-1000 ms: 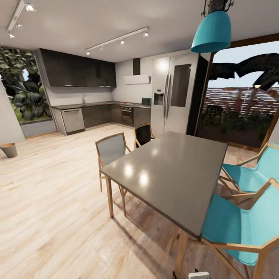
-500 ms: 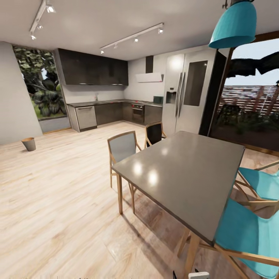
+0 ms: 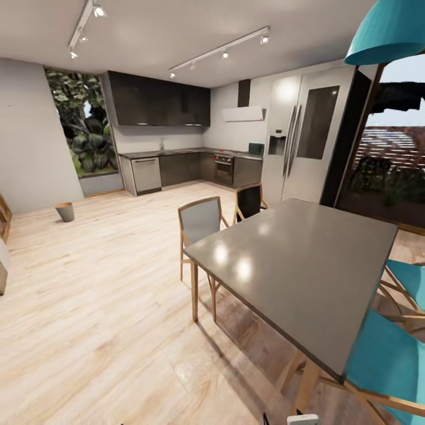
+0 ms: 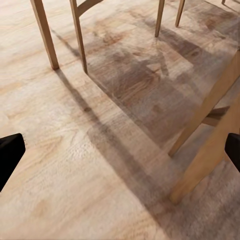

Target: Put the three can of soda from the living room inside the tash can in the kitchen.

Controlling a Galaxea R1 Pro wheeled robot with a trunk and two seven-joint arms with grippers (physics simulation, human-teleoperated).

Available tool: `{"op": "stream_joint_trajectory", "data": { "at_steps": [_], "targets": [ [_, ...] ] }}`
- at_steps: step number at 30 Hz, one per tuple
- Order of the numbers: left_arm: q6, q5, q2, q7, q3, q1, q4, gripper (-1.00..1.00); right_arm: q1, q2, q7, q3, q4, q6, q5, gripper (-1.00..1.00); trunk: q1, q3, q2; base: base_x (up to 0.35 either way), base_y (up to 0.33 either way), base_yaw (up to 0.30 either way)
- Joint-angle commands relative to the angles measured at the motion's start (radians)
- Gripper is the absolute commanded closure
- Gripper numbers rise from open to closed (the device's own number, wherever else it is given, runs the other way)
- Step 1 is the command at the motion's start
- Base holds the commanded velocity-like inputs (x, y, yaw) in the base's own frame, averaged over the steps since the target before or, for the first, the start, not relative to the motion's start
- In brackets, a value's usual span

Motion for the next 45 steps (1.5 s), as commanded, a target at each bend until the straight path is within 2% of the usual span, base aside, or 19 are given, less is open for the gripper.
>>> {"op": "stream_joint_trajectory", "data": {
  "at_steps": [1, 15, 45],
  "targets": [
    [0.001, 0.000, 0.000, 0.000, 0.000, 0.000, 0.000, -1.00, 0.000, 0.000, 0.000, 0.000, 0.000, 0.000, 0.000, -1.00, 0.000, -0.001, 0.000, 0.000, 0.000, 0.168],
    [0.008, 0.000, 0.000, 0.000, -0.001, 0.000, 0.000, -1.00, 0.000, 0.000, 0.000, 0.000, 0.001, 0.000, 0.000, -1.00, 0.000, -0.009, 0.000, 0.092, 0.003, 0.084],
    [0.011, -0.002, -0.001, -0.003, -0.002, 0.000, 0.001, -1.00, 0.000, 0.001, 0.000, 0.001, 0.012, 0.000, 0.000, -1.00, 0.000, -0.010, 0.000, 0.297, 0.100, 0.018]
  ]
}}
